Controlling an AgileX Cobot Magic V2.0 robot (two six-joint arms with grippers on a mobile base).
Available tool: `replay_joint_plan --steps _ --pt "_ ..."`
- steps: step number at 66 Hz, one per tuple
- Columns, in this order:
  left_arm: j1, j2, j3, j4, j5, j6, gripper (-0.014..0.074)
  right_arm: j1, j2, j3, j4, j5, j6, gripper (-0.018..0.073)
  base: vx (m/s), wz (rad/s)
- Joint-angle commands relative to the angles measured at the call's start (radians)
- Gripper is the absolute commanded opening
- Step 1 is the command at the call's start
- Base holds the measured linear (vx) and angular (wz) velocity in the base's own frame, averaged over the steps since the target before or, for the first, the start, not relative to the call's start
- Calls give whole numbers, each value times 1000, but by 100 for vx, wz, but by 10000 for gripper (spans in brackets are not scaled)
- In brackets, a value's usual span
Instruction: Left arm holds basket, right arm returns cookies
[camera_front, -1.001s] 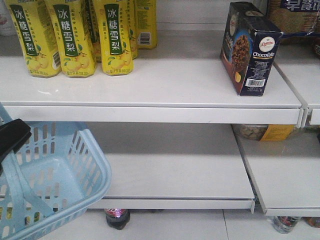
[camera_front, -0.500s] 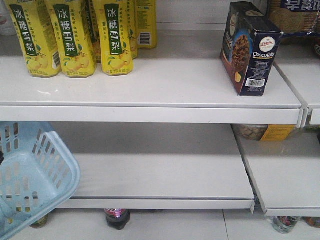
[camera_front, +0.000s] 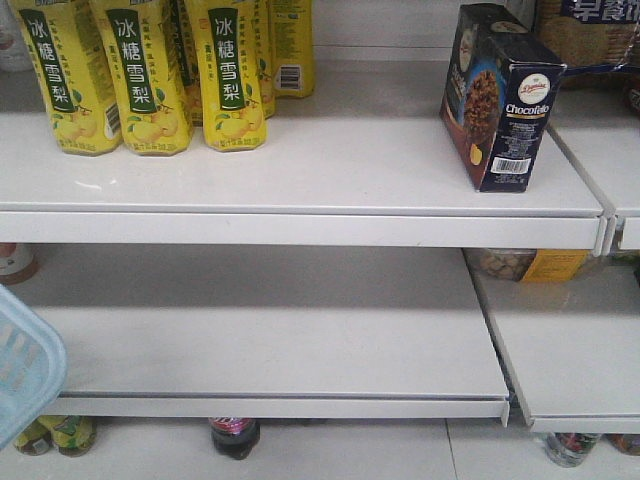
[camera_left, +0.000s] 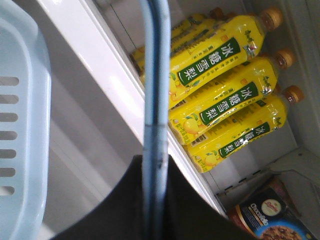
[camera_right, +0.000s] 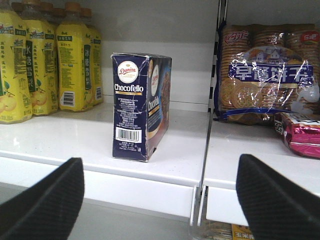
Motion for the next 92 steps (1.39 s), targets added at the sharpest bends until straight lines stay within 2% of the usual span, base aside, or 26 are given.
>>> replay_joint_plan --steps 1,22,52,60,62,65,73,76,79,83,92 --pt "20 -24 -13 26 -36 2 -3 -6 6 -29 -29 11 -7 569 0 0" --pt "39 -177 67 29 -23 5 -3 -6 6 -29 -29 11 -7 569 0 0" --pt "39 -174 88 25 -42 -3 -3 -6 6 -29 -29 12 -7 569 0 0" --pt "39 -174 88 -4 -48 56 -3 -6 6 -29 -29 12 -7 569 0 0" --pt "39 -174 88 -29 -48 87 -3 -6 6 -29 -29 12 -7 569 0 0" --pt "39 -174 88 -112 -48 163 -3 -6 6 -29 -29 12 -7 569 0 0" --pt "39 -174 88 -360 -49 461 -3 -6 6 -29 -29 12 -7 569 0 0" --pt "39 -174 88 -485 -49 590 -3 -6 6 -29 -29 12 -7 569 0 0" --pt "39 -174 88 -593 -49 736 -3 -6 6 -29 -29 12 -7 569 0 0" --pt "39 -174 88 -721 -50 893 -3 -6 6 -29 -29 12 -7 569 0 0" --pt "39 -174 88 -945 -54 1207 -3 -6 6 -29 -29 12 -7 569 0 0"
